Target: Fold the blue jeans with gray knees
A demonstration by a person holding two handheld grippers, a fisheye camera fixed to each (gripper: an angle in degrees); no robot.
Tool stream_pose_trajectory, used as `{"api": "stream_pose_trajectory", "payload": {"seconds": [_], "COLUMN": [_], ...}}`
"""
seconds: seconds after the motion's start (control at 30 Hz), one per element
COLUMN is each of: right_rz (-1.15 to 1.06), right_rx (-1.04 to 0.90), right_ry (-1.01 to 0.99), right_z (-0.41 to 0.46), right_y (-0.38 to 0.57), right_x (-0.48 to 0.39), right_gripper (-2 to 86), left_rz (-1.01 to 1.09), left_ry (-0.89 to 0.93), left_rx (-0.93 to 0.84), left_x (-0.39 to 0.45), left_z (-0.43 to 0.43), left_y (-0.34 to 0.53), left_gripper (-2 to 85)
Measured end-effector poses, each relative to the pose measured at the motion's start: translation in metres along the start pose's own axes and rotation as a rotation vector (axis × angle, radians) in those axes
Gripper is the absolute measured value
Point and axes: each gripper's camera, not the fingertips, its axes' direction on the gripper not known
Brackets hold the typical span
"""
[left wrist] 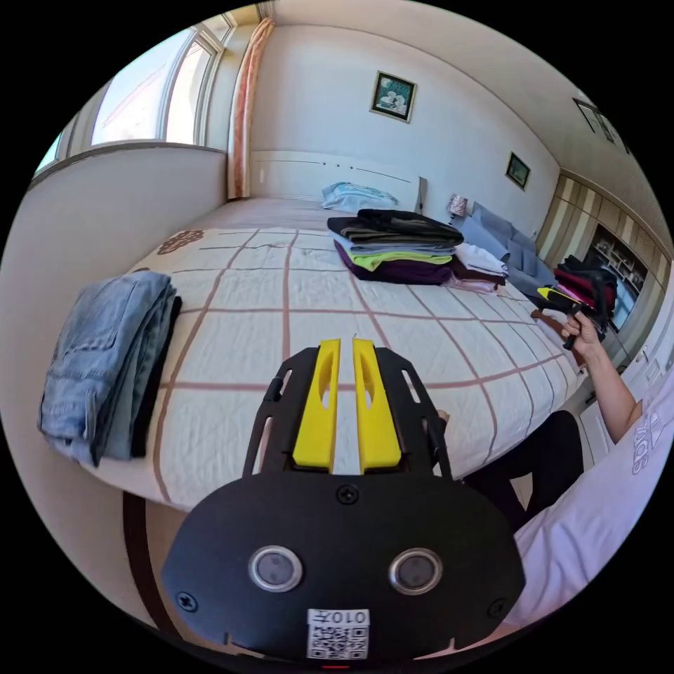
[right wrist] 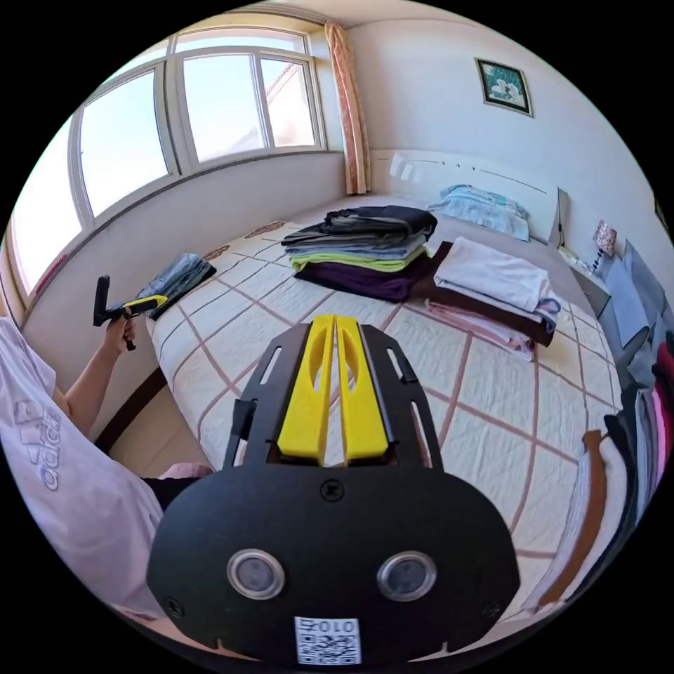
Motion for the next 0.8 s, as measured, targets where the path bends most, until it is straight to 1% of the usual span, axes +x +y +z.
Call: {"api": "stream_pose_trajectory", "payload": {"seconds": [0.07, 0.1, 0.17, 0.2, 0.23, 0.27, 0.33, 0.4, 0.47, 0.5, 0.57, 0.63, 0.67, 0.7, 0.77, 0.8], "right_rz": [0.027, 0.036, 0.040, 0.023, -0.037, -0.100, -0.151, -0.149, -0.123, -0.121, -0.118, -0.109, -0.093, -0.085, -0.041, -0.029], "right_rx": [-0.019, -0.016, -0.002, -0.007, -0.040, -0.087, -0.101, -0.036, 0.030, 0.035, 0.032, 0.022, 0.013, 0.009, -0.004, -0.005], "right_ry": [-0.022, -0.046, -0.131, -0.146, -0.164, -0.159, -0.145, -0.170, -0.242, -0.257, -0.276, -0.251, -0.232, -0.225, -0.216, -0.217], "right_z": [0.008, 0.010, 0.015, 0.016, 0.018, 0.017, 0.010, -0.004, -0.021, -0.024, -0.034, -0.041, -0.045, -0.046, -0.052, -0.054], "right_y": [0.045, 0.054, 0.074, 0.075, 0.073, 0.068, 0.061, 0.058, 0.060, 0.062, 0.073, 0.087, 0.098, 0.103, 0.121, 0.125], "right_x": [-0.057, -0.069, -0.113, -0.124, -0.142, -0.159, -0.176, -0.185, -0.192, -0.193, -0.201, -0.206, -0.207, -0.208, -0.207, -0.207], "right_gripper": [2.7, 2.7, 2.5, 2.4, 2.4, 2.4, 2.3, 2.3, 2.3, 2.3, 2.3, 2.3, 2.3, 2.3, 2.3, 2.3], "left_rz": [-0.047, -0.082, -0.103, -0.093, -0.075, -0.067, -0.004, 0.045, 0.111, 0.137, 0.147, 0.183, 0.190, 0.202, 0.228, 0.207], "left_ry": [-0.080, -0.145, -0.241, -0.316, -0.409, -0.460, -0.642, -0.742, -0.826, -0.852, -0.803, -0.654, -0.617, -0.607, -0.670, -0.640], "left_rx": [-0.023, -0.046, -0.078, -0.085, -0.097, -0.104, -0.129, -0.168, -0.208, -0.239, -0.291, -0.318, -0.350, -0.393, -0.401, -0.422], "left_x": [-0.001, -0.005, -0.016, -0.025, -0.034, -0.039, -0.060, -0.077, -0.094, -0.109, -0.132, -0.156, -0.163, -0.171, -0.174, -0.183], "left_z": [-0.014, -0.022, -0.036, -0.048, -0.057, -0.061, -0.068, -0.065, -0.056, -0.050, -0.045, -0.036, -0.031, -0.023, -0.024, -0.028], "left_y": [0.044, 0.067, 0.085, 0.087, 0.083, 0.080, 0.058, 0.036, 0.014, 0.001, -0.017, -0.036, -0.039, -0.043, -0.050, -0.057], "left_gripper": [5.3, 5.9, 7.1, 8.1, 9.3, 9.8, 11.5, 12.3, 12.9, 13.1, 13.1, 12.6, 12.5, 12.0, 11.0, 10.4]}}
